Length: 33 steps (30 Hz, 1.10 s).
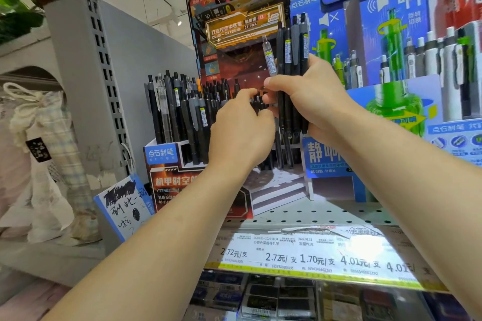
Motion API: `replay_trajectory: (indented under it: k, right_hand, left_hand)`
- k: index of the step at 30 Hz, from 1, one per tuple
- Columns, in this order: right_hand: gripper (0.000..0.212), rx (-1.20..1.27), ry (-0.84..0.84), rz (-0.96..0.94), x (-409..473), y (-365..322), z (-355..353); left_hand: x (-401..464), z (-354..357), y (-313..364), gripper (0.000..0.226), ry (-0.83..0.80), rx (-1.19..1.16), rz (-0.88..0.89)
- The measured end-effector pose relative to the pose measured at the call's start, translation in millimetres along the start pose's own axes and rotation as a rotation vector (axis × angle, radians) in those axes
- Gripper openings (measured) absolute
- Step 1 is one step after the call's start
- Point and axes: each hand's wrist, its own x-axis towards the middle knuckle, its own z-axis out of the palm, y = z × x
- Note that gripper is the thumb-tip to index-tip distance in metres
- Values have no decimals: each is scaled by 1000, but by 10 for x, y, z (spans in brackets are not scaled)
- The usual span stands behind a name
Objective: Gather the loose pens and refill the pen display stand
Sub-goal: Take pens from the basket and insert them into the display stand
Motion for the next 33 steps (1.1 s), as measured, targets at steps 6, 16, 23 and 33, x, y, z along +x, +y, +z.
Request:
replay_trajectory:
  k: [6, 16, 23, 33]
  right_hand:
    - [24, -19, 37, -16, 11, 24, -1]
    - [25, -1, -32, 14, -15, -4, 3]
    - [26, -147, -334, -58, -101, -24, 49]
    - [37, -326, -263, -182, -54, 12, 35]
  left_hand:
    - [31, 29, 7, 61, -114, 24, -112]
    - [20, -25, -10, 51, 76, -317, 27]
    - [8, -51, -59, 45, 133, -535, 80]
    - [-2, -74, -24, 26, 280, -515, 89]
